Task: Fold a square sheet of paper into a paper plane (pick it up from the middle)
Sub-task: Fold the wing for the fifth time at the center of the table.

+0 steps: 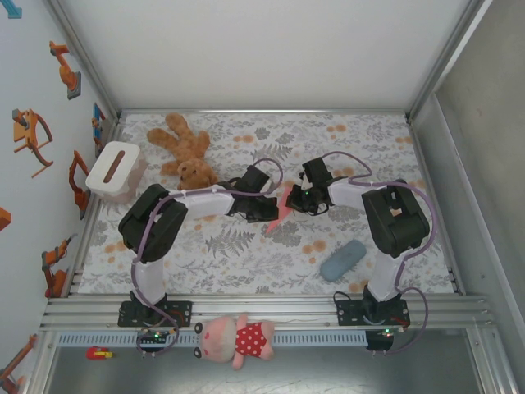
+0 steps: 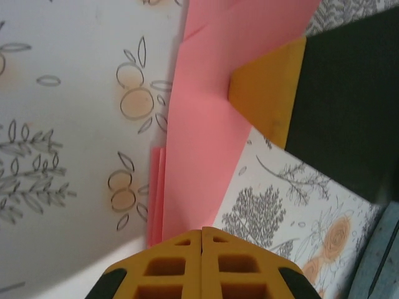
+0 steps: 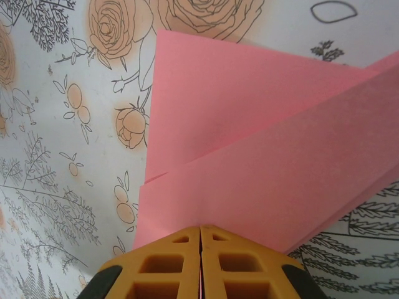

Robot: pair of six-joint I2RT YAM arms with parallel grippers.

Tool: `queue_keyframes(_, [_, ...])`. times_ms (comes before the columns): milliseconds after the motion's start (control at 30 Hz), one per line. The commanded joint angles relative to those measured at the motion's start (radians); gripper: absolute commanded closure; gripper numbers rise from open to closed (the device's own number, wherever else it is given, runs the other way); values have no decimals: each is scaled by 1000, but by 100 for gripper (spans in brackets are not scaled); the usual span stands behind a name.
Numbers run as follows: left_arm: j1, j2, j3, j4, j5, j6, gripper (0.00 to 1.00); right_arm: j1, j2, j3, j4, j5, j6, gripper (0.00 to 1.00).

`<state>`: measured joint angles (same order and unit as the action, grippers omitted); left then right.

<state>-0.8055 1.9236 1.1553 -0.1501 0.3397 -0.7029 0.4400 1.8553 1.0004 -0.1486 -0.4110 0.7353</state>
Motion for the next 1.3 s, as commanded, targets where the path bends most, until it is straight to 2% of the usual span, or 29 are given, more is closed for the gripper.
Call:
queue_keyframes(0, [9, 36, 21, 20, 28, -31, 100, 5, -2, -8, -58, 3, -19, 92])
queue_keyframes(300, [9, 62, 7, -73, -18, -27, 100, -12, -44, 44, -32, -9, -110, 91])
queue_keyframes(500, [9, 76, 5, -96, -17, -32, 100, -42, 9, 69, -40, 2, -150, 92])
queue_keyframes(667, [9, 87, 18, -115, -10, -31, 100, -46, 20, 65, -30, -37, -181, 92])
queue_keyframes(833, [9, 100, 31, -133, -14, -30, 100, -27, -17, 46, -26, -60, -197, 91])
queue_keyframes(1033, [9, 107, 35, -147, -20, -30, 100, 7, 31, 43, -24, -57, -190, 92])
queue_keyframes(1267, [8, 106, 18, -158, -21, -46, 100, -31, 40, -8, 59, -60, -182, 93])
